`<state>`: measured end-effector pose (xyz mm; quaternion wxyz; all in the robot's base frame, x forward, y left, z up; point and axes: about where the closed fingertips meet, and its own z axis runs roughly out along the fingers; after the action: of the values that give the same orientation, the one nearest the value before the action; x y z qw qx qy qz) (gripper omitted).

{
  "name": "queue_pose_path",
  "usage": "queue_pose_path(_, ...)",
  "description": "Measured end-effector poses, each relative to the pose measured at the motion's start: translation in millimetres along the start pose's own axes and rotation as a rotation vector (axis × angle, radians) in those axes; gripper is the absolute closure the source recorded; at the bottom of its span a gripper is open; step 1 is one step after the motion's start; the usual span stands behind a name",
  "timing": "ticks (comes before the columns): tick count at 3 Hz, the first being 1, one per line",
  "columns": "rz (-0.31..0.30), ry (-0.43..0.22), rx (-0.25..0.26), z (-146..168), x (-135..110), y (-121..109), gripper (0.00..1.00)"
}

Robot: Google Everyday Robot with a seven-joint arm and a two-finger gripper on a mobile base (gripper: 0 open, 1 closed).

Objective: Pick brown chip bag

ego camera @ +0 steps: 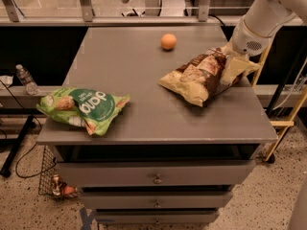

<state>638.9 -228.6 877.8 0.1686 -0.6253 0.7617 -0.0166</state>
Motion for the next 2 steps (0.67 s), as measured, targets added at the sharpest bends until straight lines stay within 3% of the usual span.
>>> queue_pose_path(1, -0.013, 0.031, 0.029, -2.3, 0.4, -13.4, 0.70)
queue_pose_path(2, -0.027, 0.060, 0.089, -23.3, -1.0, -23.9, 0.93)
